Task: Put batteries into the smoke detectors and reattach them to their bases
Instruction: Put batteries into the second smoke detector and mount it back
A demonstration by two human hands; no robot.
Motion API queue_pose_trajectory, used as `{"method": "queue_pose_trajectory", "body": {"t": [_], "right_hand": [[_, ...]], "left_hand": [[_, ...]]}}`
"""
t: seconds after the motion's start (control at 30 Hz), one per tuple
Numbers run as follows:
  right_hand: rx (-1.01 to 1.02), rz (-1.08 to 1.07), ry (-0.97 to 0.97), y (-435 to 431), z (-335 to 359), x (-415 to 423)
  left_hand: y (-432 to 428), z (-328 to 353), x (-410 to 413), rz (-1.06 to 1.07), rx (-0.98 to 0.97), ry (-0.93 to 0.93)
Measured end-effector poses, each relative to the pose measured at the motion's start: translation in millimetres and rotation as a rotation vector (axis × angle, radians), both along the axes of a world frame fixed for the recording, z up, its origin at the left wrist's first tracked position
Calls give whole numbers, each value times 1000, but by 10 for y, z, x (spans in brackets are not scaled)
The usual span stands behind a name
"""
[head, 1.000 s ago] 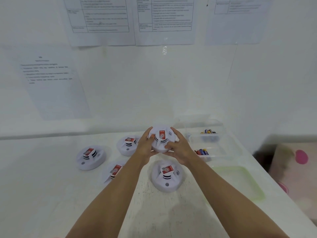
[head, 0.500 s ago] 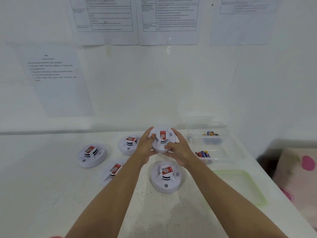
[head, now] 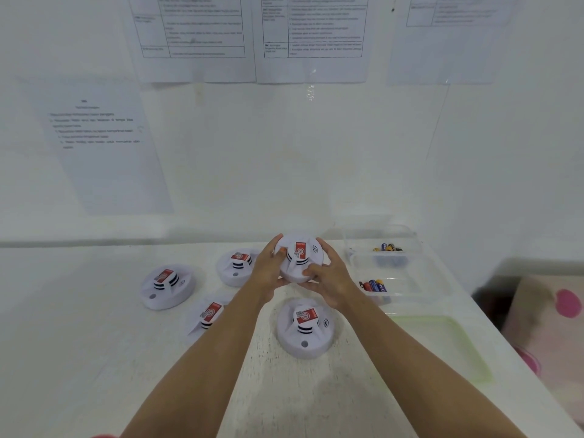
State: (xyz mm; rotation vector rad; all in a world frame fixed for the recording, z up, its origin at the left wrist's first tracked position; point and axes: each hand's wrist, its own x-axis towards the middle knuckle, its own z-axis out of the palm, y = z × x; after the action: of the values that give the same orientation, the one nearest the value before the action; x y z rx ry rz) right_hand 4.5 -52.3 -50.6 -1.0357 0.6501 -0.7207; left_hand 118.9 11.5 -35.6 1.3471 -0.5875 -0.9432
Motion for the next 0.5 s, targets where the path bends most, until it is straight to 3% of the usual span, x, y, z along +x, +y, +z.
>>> {"method": "queue_pose_trajectory", "body": {"t": [0.13,0.27,0.5], "right_hand": [[29,-4,1,-20,-13,-6],[209,-17,10,-29,52,2],[162,-161,82,-110,30,30]], "left_hand": [[-13,-25,8,14,-3,8],[-44,-57,10,58,12,48],[-210,-225,130,96,-2,88]]}}
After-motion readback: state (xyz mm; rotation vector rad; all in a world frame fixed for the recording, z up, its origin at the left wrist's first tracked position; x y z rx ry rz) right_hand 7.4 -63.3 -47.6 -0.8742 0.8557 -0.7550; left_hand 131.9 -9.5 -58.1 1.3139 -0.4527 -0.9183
